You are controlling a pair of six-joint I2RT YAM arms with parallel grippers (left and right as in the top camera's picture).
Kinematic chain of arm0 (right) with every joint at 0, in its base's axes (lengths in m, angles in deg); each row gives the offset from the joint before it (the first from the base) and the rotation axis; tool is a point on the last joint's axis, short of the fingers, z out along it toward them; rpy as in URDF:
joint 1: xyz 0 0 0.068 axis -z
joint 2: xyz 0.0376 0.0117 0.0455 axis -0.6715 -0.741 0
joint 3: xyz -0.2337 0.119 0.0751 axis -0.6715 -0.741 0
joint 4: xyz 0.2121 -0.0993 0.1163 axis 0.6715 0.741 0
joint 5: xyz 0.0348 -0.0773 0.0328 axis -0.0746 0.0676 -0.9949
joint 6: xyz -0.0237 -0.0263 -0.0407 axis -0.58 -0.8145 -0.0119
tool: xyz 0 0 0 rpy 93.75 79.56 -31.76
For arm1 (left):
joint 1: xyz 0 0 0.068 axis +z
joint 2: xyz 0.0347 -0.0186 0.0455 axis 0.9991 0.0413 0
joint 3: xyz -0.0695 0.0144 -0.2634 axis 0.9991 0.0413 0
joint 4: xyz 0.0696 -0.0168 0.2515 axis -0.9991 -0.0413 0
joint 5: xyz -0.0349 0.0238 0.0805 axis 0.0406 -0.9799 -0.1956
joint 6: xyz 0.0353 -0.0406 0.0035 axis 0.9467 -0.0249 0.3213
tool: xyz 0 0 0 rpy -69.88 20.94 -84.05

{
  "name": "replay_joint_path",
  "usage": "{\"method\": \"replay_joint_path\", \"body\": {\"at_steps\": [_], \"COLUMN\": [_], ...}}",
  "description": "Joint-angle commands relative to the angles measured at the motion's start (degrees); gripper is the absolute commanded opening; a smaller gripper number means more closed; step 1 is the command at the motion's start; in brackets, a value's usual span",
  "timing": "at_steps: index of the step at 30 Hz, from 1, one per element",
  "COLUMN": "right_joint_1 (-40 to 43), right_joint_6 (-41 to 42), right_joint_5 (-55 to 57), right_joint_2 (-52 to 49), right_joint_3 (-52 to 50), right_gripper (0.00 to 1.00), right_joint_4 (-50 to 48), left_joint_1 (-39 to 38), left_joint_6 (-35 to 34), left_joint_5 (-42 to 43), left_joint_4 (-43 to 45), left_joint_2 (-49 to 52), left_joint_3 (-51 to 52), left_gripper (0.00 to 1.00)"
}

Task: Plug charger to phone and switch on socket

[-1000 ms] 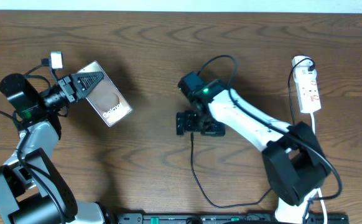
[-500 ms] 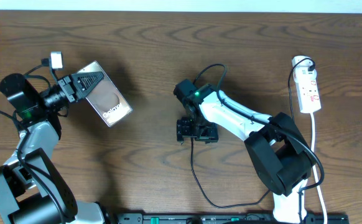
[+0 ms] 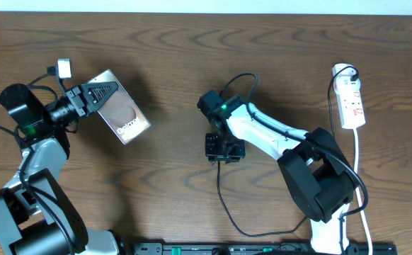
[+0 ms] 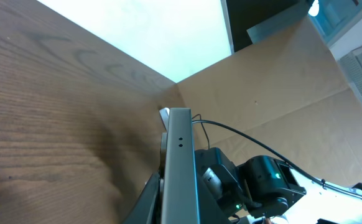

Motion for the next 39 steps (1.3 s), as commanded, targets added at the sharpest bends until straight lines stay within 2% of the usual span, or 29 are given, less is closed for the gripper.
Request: {"method": "replay_joint_path", "body": {"at_steps": [1,3,9,18,28,32,39], "right_joint_1": [-0.3,-0.3,-0.3,-0.3,-0.3,-0.3,-0.3], "right_joint_6": [-0.1,-0.1,0.0,0.0,0.4,0.4,0.9], "right_joint_5": [-0.1,-0.1,-0.1,-0.1,-0.1,-0.2,-0.1], "right_joint_2": [-0.7,-0.7,-0.7,-0.7,-0.7,-0.7,-0.7], "right_joint_3": [-0.4,-0.4,-0.4,-0.4,-0.4,-0.4,-0.4], "right_gripper": [0.33,0.32,0.17,0.06,0.05,0.09,0.07], "right_joint_4": [-0.1,-0.1,0.0,0.0,0.4,1.1,2.8], "left_joint_1": [0.2,0.2,0.2,0.2,0.2,0.2,0.2], "left_joint_6": [0.8,0.8,0.8,0.8,0.8,0.8,0.7], "left_joint_5": [1.6,1.6,1.6,1.6,1.6,1.6,1.6], "left_joint_4": [0.5,0.5,0.5,0.5,0.5,0.5,0.5], "left_joint_2": [-1.1,-1.1,-1.1,-1.1,-1.1,-1.1,-1.1], "left_joint_3": [-0.7,-0.7,-0.7,-0.7,-0.7,-0.7,-0.7], "left_gripper": [0.08,0.08,0.08,0.08,0.08,0.08,0.08]}}
